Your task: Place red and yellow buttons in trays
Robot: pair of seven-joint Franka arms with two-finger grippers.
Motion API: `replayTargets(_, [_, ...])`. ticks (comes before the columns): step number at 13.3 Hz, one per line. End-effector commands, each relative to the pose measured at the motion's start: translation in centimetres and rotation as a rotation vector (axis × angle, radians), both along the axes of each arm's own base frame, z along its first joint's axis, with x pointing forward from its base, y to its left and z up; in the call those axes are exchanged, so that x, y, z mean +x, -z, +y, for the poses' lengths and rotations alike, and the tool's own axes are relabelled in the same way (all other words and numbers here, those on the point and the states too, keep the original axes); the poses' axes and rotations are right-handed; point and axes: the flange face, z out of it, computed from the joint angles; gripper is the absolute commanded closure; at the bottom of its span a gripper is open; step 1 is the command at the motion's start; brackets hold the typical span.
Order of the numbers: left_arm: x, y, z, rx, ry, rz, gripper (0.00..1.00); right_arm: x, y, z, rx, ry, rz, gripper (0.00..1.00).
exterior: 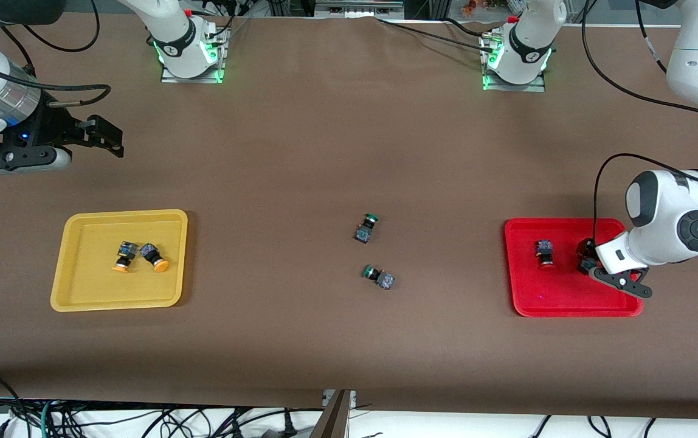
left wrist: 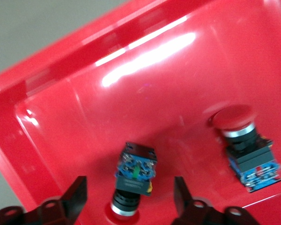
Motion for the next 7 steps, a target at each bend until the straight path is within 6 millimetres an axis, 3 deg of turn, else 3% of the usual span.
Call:
replayTargets(1, [0.5,-6.3,-2.3,0.019,0.035,-0.024,0.00,0.8,-0.3,0.1,-0.015,-0.005,-0.014,0.00])
replayTargets(4, [1.6,-14.6,-6.5,0.024,-0.013,0.027,0.00,1.3,-0.4,0.4,-0.037,-0.012,-0.025,0.00])
replayTargets(7, [0.6,-22.8,-11.5,0.039,-0.182,0.040,0.00,1.4,-1.9,-0.1,-0.036,-0.007,-0.051,0.00])
